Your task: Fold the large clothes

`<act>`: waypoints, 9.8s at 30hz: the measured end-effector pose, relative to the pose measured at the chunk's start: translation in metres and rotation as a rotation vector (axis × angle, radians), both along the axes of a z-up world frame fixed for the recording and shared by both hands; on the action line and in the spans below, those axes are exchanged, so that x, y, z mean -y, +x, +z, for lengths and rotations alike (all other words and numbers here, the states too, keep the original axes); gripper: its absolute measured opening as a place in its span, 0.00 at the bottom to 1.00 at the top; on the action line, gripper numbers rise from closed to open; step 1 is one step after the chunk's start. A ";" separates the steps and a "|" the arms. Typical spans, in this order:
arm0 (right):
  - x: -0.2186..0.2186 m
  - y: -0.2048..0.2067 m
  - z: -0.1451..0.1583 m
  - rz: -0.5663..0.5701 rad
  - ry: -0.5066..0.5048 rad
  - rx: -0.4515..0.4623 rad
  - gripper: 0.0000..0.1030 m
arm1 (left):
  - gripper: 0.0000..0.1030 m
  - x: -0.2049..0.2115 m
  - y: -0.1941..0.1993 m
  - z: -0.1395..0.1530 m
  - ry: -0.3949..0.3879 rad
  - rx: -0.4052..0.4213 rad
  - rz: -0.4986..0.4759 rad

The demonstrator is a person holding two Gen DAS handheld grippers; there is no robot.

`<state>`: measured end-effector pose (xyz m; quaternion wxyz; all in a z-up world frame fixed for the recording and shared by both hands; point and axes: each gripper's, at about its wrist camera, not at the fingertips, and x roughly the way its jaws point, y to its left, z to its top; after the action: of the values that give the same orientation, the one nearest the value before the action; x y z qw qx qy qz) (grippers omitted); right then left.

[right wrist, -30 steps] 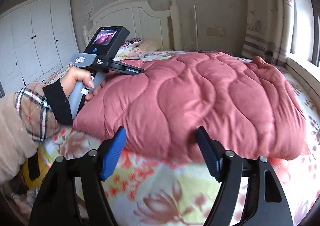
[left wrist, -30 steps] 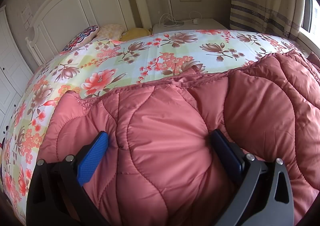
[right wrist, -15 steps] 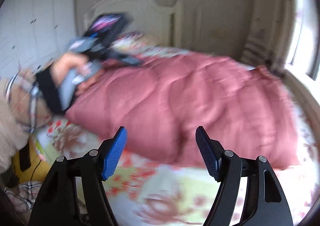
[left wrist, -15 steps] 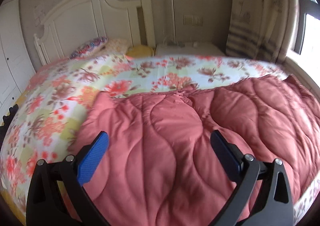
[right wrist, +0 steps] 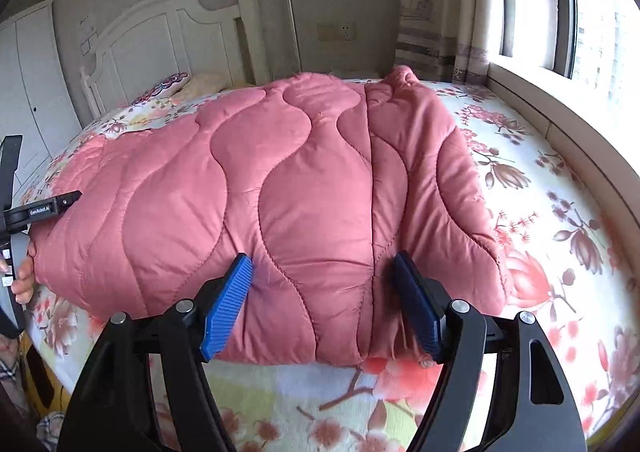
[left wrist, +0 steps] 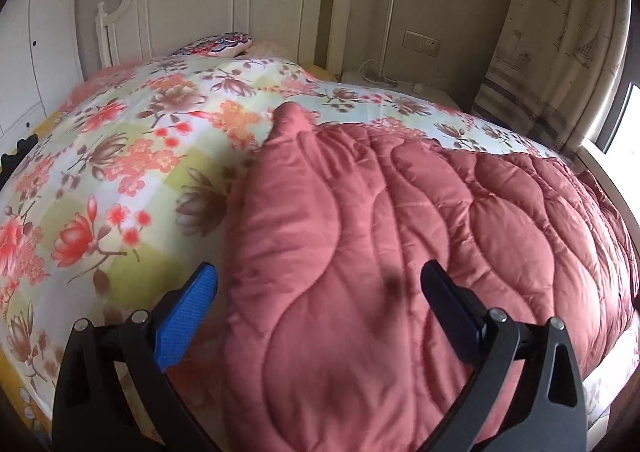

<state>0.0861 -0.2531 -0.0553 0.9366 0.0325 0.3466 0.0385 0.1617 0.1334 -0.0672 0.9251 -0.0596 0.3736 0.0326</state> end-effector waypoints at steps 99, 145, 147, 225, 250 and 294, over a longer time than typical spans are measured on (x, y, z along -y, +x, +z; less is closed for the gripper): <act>-0.004 0.162 0.037 -0.157 -0.022 -0.062 0.94 | 0.98 0.107 0.099 0.044 0.176 0.039 -0.222; -0.109 0.082 -0.011 0.218 -0.238 -0.101 0.96 | 0.98 0.122 0.070 -0.009 0.300 0.047 -0.253; -0.099 0.084 -0.019 0.209 -0.160 -0.073 0.96 | 0.98 0.117 0.072 -0.008 0.258 0.025 -0.265; 0.030 0.044 -0.029 -0.227 0.750 0.138 0.34 | 0.98 0.120 0.074 0.004 0.142 -0.086 -0.249; 0.066 -0.018 -0.004 -0.153 0.685 0.217 0.34 | 0.98 0.147 -0.002 0.026 0.205 0.066 -0.257; -0.348 -0.015 -0.085 0.366 -1.432 0.495 0.53 | 0.96 -0.069 -0.061 0.094 -0.103 0.258 -0.053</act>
<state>0.0707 0.0946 -0.1408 0.7583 -0.6474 0.0679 -0.0347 0.1003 0.2023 0.0265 0.9617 -0.1009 0.2543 -0.0190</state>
